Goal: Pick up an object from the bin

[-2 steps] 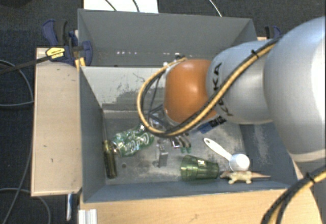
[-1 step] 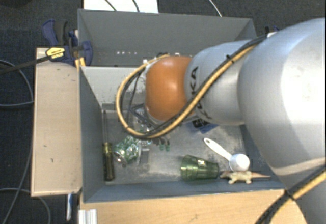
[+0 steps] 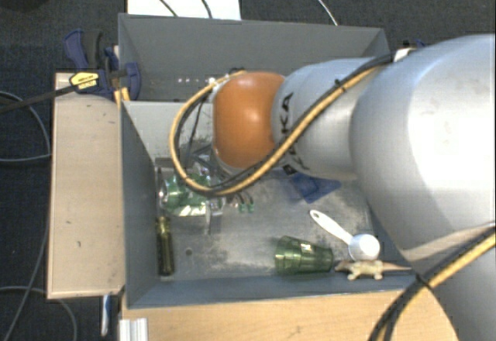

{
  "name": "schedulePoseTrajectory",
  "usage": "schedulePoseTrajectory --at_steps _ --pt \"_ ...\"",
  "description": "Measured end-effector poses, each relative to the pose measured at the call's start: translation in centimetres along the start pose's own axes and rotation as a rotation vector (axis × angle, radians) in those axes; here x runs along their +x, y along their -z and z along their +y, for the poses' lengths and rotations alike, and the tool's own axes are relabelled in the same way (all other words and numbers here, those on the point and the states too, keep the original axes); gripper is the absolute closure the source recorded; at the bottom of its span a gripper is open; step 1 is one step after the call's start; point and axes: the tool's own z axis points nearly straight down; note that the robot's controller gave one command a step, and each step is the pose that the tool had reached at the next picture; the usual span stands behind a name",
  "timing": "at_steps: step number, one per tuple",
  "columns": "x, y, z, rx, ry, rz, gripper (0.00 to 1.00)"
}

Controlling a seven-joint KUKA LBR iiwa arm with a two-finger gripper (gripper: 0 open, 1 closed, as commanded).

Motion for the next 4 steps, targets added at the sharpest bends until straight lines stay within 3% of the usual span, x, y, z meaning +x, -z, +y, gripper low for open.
schedulePoseTrajectory --at_steps 1,2,3,4 --pt "0.2 -0.8 -1.1 0.001 -0.009 0.004 1.0" --pt "0.2 -0.8 -1.1 0.001 -0.011 0.004 1.0" --pt "-1.4 -0.8 -1.4 -0.001 -0.028 -0.002 1.0" --pt "-1.4 -0.8 -2.0 -0.001 -0.032 0.001 1.0"
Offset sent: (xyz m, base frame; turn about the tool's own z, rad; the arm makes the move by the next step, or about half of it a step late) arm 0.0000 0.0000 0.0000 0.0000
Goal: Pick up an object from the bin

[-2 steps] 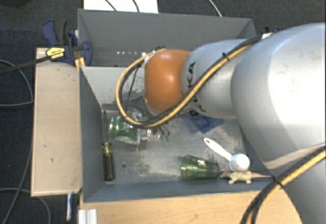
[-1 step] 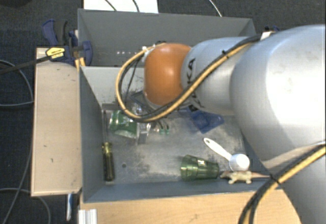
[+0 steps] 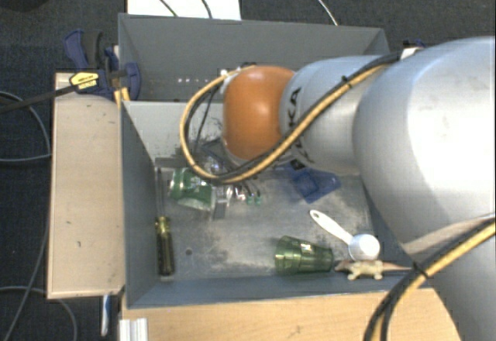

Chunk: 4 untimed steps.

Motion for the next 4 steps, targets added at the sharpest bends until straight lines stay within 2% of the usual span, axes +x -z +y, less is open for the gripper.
schedulePoseTrajectory --at_steps 1,2,3,4 --pt "-0.3 9.3 -0.2 -0.001 -0.022 0.0 1.0" --pt "-0.1 5.6 -1.7 -0.001 -0.024 -0.005 1.0" --pt "-0.1 0.3 -4.0 -0.001 0.183 -0.001 1.0" --pt "-0.7 4.6 -1.9 -0.002 0.083 -0.009 1.0"
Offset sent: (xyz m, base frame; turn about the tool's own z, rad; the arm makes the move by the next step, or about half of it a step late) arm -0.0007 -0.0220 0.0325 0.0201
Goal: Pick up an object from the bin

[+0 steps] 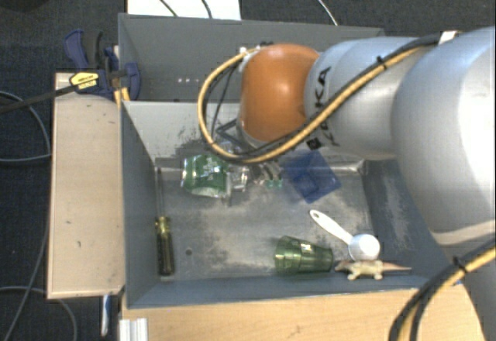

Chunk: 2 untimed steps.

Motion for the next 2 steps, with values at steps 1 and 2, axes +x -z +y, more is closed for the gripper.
schedulePoseTrajectory --at_steps 1,2 --pt "0.0 0.0 -0.01 0.0 -0.001 0.0 1.0" --pt "0.42 0.25 -0.11 -0.001 -0.017 0.0 1.0"
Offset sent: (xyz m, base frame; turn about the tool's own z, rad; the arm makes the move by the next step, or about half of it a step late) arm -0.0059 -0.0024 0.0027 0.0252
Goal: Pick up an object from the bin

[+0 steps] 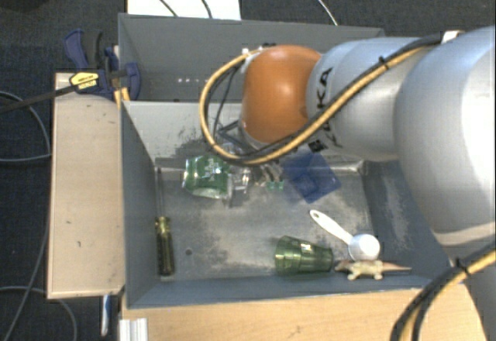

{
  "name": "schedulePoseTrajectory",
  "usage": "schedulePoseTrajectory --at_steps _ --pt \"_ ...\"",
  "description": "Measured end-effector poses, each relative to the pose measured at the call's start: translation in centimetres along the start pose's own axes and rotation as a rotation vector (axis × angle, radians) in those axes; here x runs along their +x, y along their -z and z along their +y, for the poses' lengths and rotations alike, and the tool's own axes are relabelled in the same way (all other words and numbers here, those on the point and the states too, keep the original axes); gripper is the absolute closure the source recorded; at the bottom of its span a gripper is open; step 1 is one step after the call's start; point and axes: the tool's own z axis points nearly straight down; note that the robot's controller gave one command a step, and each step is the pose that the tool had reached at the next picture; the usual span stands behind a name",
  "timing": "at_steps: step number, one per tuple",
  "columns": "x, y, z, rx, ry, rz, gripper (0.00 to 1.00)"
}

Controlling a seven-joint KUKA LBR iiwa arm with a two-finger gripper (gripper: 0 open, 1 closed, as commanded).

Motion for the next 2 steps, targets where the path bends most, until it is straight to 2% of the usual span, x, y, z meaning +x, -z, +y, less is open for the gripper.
schedulePoseTrajectory --at_steps 1,2 --pt "0.1 -2.1 0.0 0.001 0.044 0.001 1.0" --pt "0.6 -4.4 -1.1 0.0 0.024 0.0 1.0"
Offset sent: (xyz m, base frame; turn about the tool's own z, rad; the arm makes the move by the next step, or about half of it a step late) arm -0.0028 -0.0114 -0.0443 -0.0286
